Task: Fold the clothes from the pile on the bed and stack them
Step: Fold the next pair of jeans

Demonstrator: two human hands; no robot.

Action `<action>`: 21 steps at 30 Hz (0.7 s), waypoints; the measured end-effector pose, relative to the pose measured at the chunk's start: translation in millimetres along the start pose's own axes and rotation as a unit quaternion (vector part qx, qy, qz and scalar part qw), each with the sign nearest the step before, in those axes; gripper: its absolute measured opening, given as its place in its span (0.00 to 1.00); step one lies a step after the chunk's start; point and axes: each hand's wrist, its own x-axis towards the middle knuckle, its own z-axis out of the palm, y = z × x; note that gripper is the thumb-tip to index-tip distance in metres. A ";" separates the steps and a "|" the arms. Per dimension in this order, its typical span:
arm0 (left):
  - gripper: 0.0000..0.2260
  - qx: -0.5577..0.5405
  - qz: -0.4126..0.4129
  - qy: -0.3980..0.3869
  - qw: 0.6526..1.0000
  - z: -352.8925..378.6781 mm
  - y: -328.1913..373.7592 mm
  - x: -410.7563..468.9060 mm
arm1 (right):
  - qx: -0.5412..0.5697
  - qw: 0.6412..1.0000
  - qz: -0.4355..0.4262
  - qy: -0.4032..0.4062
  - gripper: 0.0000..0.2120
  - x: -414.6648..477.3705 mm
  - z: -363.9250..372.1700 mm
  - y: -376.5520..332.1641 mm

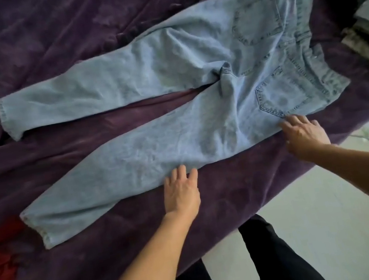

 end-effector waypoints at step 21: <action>0.20 0.077 -0.101 0.037 0.991 7.9 47.8 10.7 | 0.069 0.934 -0.267 0.228 0.24 67.2 -7.3 126.2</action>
